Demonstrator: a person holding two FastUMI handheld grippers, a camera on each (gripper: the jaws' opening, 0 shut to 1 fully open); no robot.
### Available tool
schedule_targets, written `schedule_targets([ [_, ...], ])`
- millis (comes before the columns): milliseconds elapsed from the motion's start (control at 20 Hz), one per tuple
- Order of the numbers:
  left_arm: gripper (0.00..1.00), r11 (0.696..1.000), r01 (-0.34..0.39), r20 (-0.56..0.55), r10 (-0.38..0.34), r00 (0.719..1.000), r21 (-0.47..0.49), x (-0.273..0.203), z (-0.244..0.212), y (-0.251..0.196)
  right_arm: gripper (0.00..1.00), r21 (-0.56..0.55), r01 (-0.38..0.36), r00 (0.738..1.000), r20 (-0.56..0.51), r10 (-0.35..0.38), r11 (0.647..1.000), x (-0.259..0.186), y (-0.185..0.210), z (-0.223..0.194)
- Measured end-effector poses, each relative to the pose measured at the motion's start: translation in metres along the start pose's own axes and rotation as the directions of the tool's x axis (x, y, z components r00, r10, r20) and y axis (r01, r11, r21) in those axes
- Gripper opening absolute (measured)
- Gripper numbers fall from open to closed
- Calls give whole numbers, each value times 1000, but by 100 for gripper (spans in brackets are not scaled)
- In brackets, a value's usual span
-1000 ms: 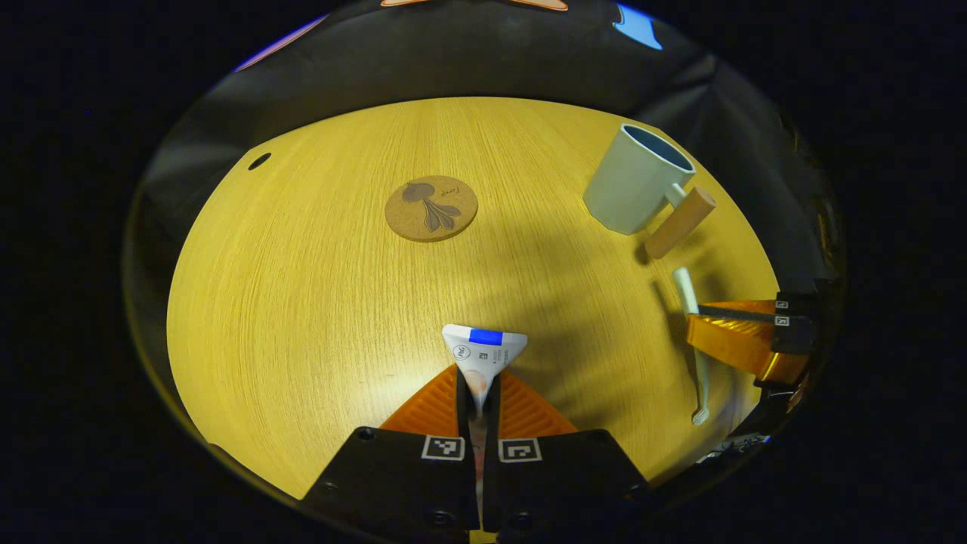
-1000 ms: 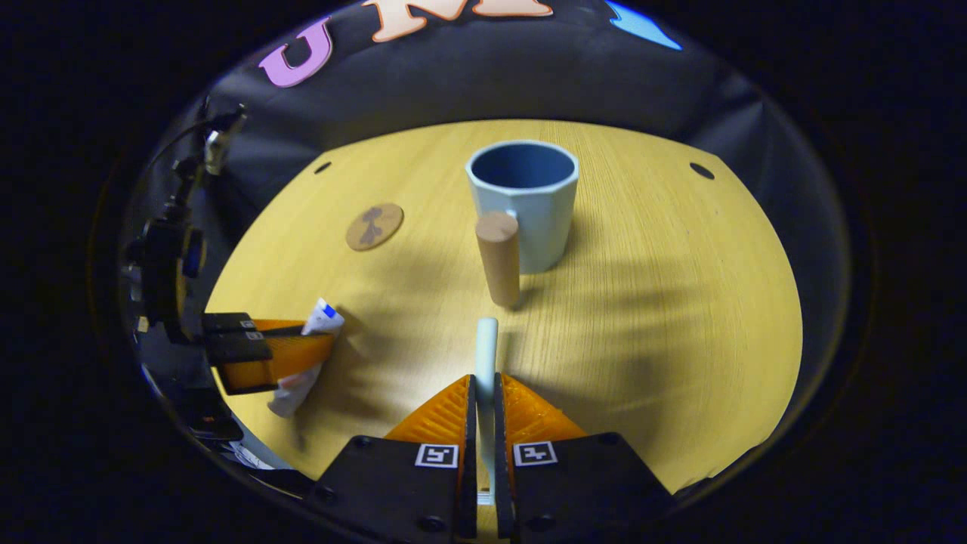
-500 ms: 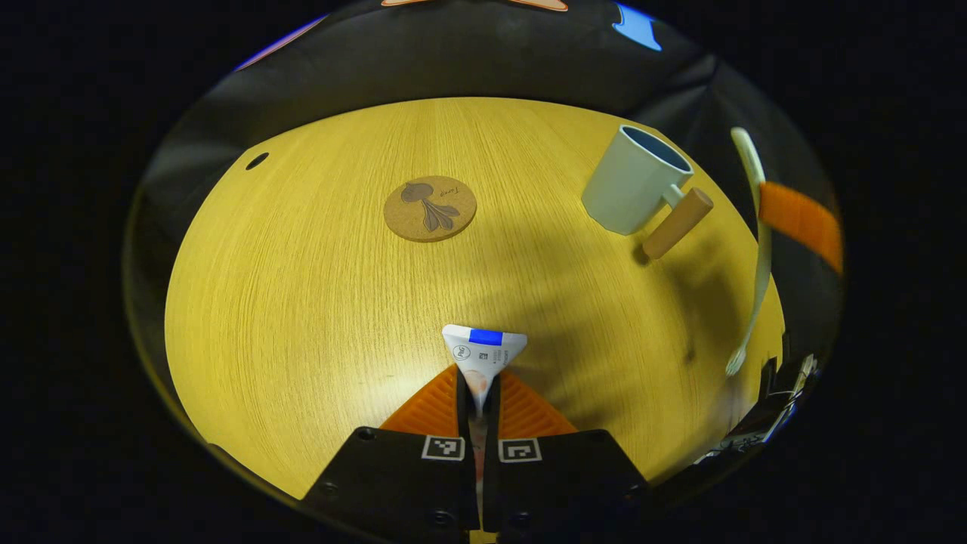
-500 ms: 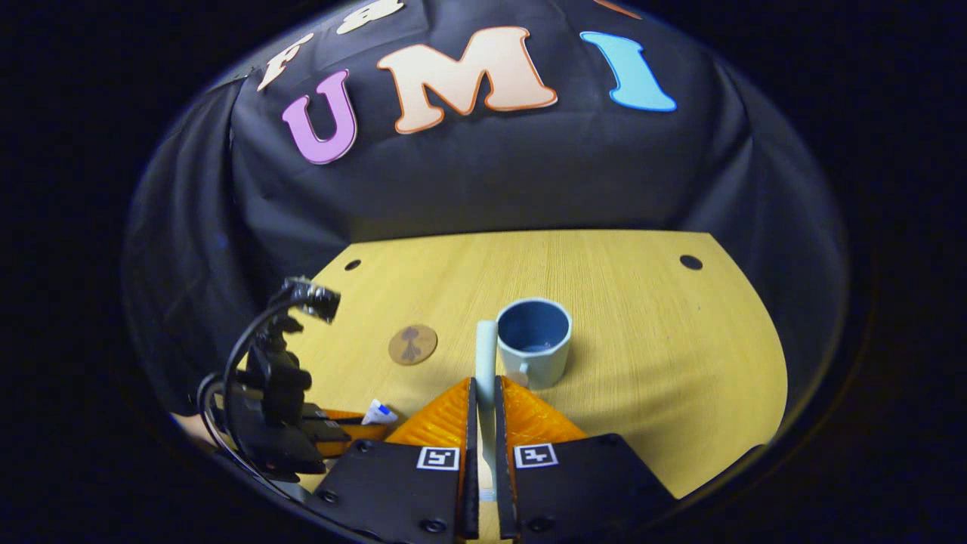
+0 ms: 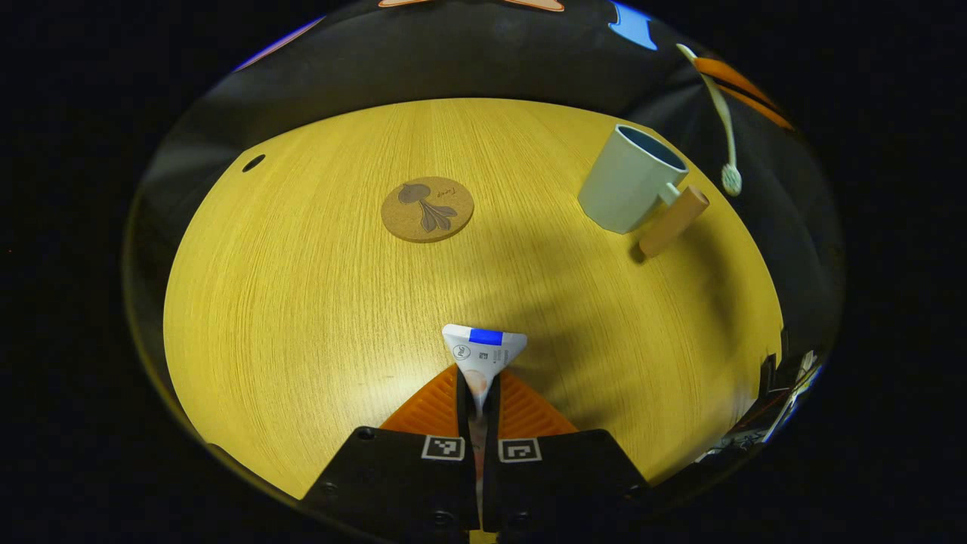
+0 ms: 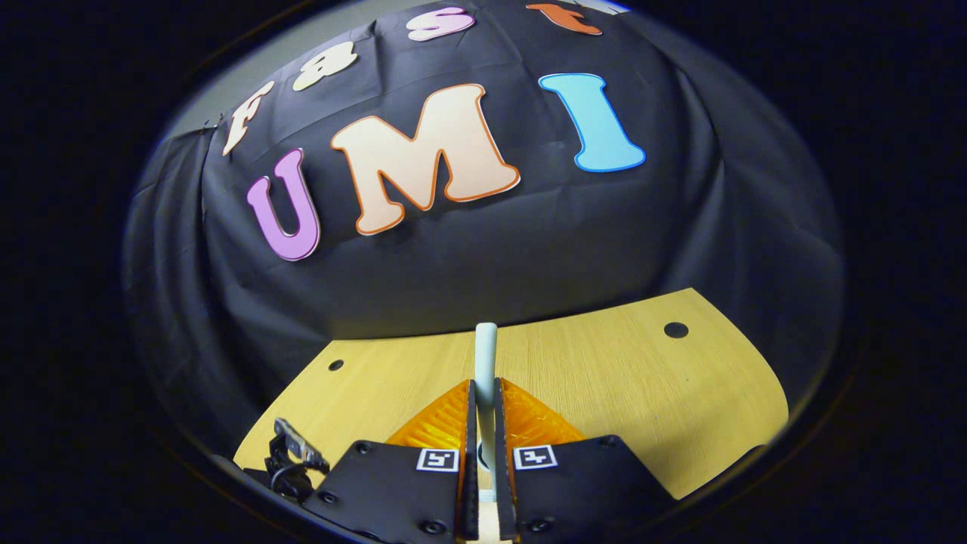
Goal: Put the toothbrush and toothpaste on the desktop into the cup, then pick up the cup and place it on the coaster on the desktop.
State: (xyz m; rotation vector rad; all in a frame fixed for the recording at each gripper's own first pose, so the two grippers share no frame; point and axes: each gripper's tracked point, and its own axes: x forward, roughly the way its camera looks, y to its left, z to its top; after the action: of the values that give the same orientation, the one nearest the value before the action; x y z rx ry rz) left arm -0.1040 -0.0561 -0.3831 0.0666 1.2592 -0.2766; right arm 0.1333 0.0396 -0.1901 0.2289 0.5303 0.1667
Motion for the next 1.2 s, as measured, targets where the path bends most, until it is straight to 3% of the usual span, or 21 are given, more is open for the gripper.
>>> schedule_targets([
  [400,2,1000,0,5,0,1000,7,0,0,0,12,-14,65,997,34,-65,998,45,-19,-12],
  [800,2,999,4,8,-4,1000,35,0,1,0,13,-32,89,995,-41,-90,996,53,-26,-44],
  [850,2,999,4,10,-4,1000,38,-1,0,0,18,-32,82,995,-54,-83,996,50,-24,-47],
  [900,2,999,4,11,-5,1000,44,-1,0,0,37,-33,77,995,-59,-79,996,48,-24,-48],
  [950,2,998,5,11,-6,1000,55,-1,0,0,36,-31,67,996,-58,-69,997,44,-23,-48],
  [1000,2,998,4,10,-4,1000,60,-1,0,0,59,-30,62,996,-60,-64,998,41,-22,-50],
  [1050,2,998,2,13,-3,1000,61,0,0,0,68,-34,63,996,-65,-65,997,35,-24,-52],
  [1100,2,998,3,15,-4,1000,63,-1,0,0,85,-41,67,995,-70,-69,997,29,-26,-55],
  [1150,2,998,3,21,-5,1000,63,-1,0,0,81,-47,70,994,-75,-74,996,23,-31,-57],
  [1200,2,998,4,26,-5,1000,61,-2,1,-1,87,-51,78,994,-79,-81,996,15,-35,-60],
])
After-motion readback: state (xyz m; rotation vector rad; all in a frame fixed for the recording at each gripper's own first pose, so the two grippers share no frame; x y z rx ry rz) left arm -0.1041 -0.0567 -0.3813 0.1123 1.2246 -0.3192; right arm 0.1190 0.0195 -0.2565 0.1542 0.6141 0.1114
